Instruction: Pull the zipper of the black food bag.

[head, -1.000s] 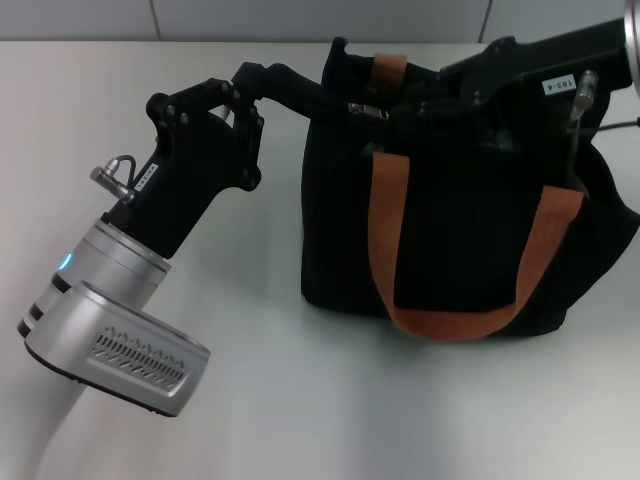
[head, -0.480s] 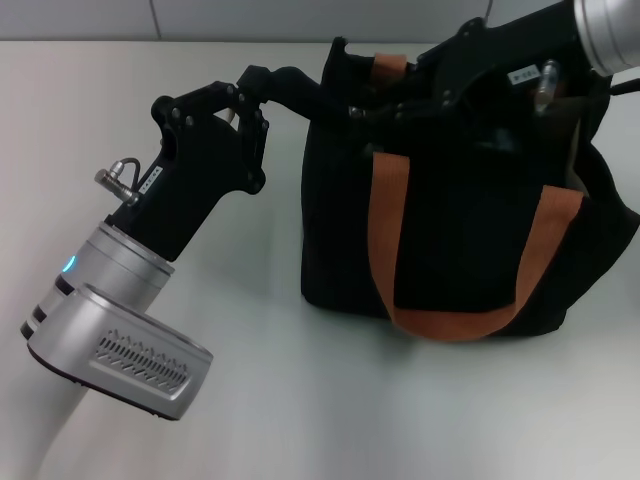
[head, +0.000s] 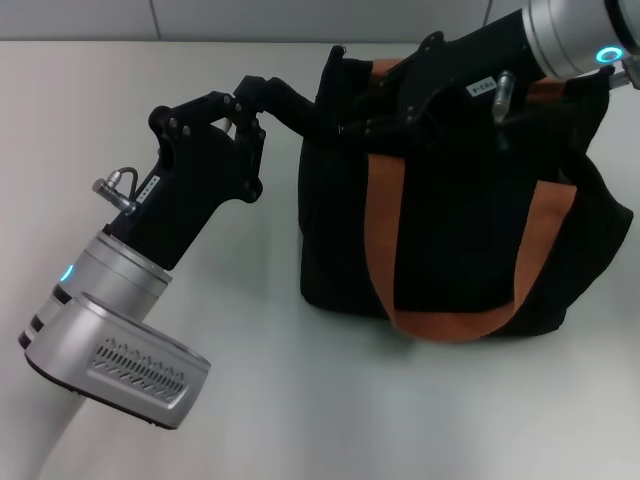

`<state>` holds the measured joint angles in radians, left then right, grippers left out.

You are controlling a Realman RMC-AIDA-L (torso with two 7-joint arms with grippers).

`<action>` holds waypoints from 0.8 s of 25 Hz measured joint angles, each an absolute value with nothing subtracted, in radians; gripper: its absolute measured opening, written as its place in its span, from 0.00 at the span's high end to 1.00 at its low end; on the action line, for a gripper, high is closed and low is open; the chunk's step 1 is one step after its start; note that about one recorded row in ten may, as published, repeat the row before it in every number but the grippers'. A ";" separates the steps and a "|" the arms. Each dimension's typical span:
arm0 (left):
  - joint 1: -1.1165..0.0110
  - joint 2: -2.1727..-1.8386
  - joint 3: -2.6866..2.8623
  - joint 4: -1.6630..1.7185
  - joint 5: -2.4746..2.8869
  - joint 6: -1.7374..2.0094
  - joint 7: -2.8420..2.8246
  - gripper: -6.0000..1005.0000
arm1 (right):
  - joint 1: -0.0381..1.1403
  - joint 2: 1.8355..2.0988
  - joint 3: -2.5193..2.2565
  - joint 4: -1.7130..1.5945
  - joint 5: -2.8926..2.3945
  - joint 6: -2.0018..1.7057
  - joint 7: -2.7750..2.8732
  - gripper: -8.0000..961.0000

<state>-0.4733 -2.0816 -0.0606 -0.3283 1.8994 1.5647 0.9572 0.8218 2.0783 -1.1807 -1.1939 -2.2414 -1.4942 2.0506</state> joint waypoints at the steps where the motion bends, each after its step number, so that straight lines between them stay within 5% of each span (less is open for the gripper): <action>1: -0.473 -2.082 -0.060 -0.328 1.900 1.566 0.957 0.95 | 0.826 2.078 -1.183 -1.194 -2.252 -1.494 2.057 0.69; 9: -0.466 -2.081 -0.060 -0.328 1.909 1.567 0.957 0.95 | 0.842 2.079 -1.176 -1.216 -2.288 -1.514 2.087 0.86; 20: -0.452 -2.082 -0.069 -0.323 1.912 1.568 0.957 0.95 | 0.844 2.077 -1.170 -1.243 -2.289 -1.590 2.120 0.92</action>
